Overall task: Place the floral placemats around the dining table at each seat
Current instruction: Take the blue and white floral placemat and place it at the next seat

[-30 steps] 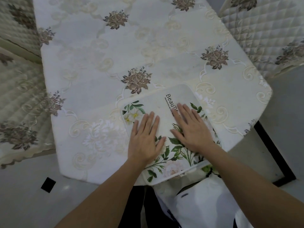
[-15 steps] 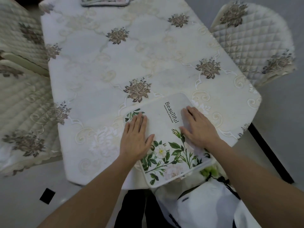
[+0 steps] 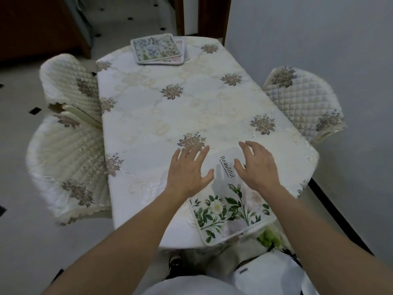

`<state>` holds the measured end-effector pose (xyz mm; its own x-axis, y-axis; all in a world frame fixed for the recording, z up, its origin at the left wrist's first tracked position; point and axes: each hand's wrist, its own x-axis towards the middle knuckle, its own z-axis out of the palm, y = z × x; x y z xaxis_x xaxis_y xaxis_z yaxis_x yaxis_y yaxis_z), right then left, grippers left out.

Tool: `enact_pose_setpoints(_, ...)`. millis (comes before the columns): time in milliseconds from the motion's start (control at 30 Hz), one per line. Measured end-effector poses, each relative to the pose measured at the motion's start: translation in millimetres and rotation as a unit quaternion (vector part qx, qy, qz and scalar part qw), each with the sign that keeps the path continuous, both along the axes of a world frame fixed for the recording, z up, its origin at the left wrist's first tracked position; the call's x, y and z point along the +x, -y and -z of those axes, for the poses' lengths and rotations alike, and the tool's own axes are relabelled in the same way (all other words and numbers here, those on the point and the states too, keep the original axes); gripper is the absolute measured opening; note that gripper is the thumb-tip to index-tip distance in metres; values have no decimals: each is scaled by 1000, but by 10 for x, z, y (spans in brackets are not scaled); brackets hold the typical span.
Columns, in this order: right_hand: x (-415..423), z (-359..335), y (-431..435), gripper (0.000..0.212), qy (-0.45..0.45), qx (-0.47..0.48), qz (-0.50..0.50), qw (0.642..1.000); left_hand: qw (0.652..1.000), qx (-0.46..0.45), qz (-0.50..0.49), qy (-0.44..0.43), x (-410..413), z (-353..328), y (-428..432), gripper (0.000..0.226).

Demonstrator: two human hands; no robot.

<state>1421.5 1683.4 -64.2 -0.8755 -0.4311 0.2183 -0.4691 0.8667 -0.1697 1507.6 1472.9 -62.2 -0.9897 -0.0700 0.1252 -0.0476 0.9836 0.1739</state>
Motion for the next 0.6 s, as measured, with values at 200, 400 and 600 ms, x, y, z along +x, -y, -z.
enact_pose_setpoints(200, 302, -151, 156, 52, -49, -6, -7, 999, 998, -3, 17, -55, 59, -99, 36, 70)
enact_pose_setpoints(400, 488, -132, 362, 52, -39, 0, -6, 999, 999, -10, 18, -50, 127, -76, 232, 68)
enact_pose_setpoints(600, 583, -78, 821, 52, -24, 3, -37, 999, 999, -6, -23, -48, 332, -36, 628, 66)
